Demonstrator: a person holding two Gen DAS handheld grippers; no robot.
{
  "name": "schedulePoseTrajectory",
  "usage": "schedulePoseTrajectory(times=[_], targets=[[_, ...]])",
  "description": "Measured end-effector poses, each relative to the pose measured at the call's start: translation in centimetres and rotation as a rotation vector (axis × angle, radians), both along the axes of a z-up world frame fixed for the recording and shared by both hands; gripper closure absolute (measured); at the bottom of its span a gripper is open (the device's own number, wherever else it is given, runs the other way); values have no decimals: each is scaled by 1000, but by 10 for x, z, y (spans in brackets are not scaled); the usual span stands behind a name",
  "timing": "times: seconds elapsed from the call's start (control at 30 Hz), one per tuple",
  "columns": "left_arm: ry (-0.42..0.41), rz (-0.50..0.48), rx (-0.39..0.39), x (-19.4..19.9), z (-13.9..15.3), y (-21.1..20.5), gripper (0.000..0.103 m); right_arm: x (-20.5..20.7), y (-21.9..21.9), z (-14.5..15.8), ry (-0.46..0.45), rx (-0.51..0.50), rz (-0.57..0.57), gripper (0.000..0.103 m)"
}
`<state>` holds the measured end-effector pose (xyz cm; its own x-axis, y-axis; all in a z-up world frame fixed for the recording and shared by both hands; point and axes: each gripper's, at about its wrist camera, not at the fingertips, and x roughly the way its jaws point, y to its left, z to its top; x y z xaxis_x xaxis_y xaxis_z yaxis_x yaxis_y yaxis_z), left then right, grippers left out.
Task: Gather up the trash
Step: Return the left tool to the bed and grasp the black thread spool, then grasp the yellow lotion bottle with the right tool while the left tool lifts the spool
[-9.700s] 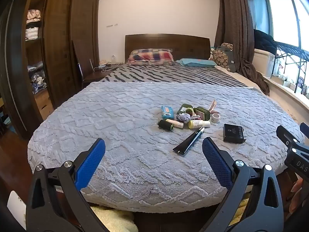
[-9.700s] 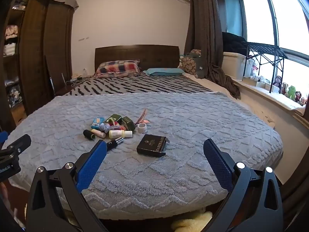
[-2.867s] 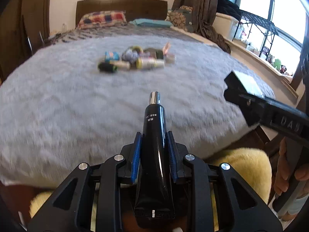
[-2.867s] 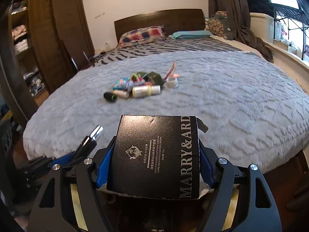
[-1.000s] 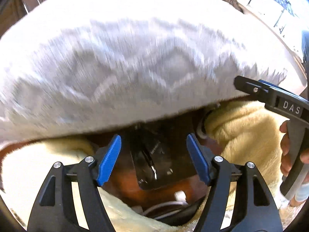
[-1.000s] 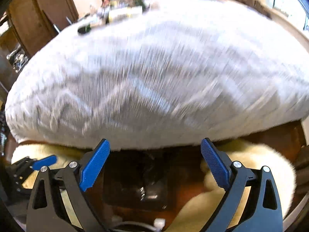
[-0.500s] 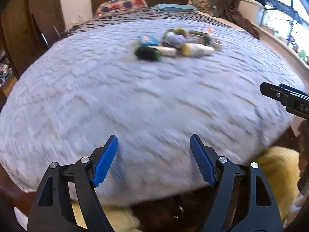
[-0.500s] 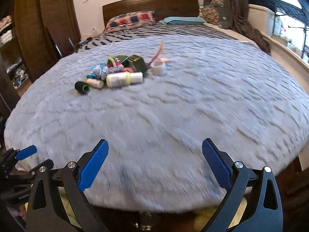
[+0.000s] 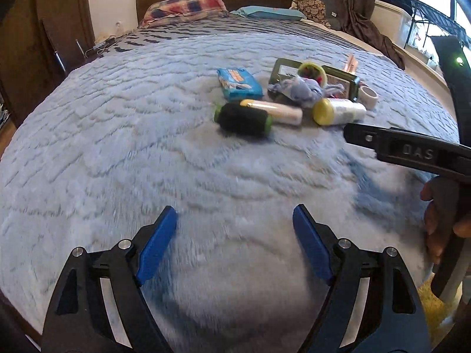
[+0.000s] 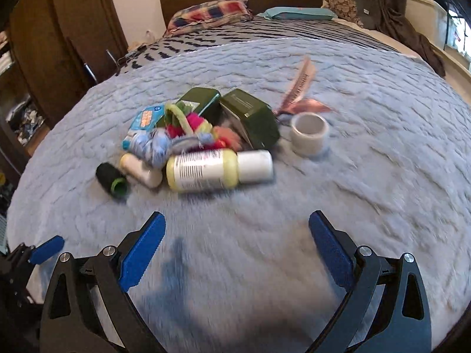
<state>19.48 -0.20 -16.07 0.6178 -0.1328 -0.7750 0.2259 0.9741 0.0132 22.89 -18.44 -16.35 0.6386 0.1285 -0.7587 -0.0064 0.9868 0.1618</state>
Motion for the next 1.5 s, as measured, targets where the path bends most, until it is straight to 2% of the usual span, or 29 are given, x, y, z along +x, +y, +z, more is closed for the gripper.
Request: schedulePoseTrajectory(times=[0.27,0.43,0.47,0.6,0.73,0.87,0.9,0.93,0.97,1.0,1.23,1.5], targets=[[-10,1,-11,30,1,-4,26,25,9,0,3,5,9,6],[-8,-10,-5,50,0,-9,26,35,12,-4,16,-15,9,20],[-9,-14,-2,52,0,-11,26,35,12,-4,15,-12,9,20],[-17,-30,11,63,0,-17,26,30,6,-1,5,16,15,21],[-15,-37,10,77,0,-20,26,13,-1,6,-20,-19,15,21],[1,-52,5,89,-2,-23,27,-5,-17,11,-36,-4,-7,21],[3,-54,0,91,-2,-24,30,-9,-21,12,-40,-1,-13,21],[10,-59,-6,93,-3,-25,39,-15,-27,12,-41,2,-24,21],[12,-62,-6,93,-3,-26,45,-19,-30,11,-41,3,-30,21],[11,-67,-9,93,-3,-27,50,-21,-32,11,-41,3,-33,21],[1,-50,-12,68,4,-28,50,-47,-38,15,-56,-24,-43,21],[-46,-65,-36,-12,24,-34,50,-95,-42,34,-105,-40,-45,21]])
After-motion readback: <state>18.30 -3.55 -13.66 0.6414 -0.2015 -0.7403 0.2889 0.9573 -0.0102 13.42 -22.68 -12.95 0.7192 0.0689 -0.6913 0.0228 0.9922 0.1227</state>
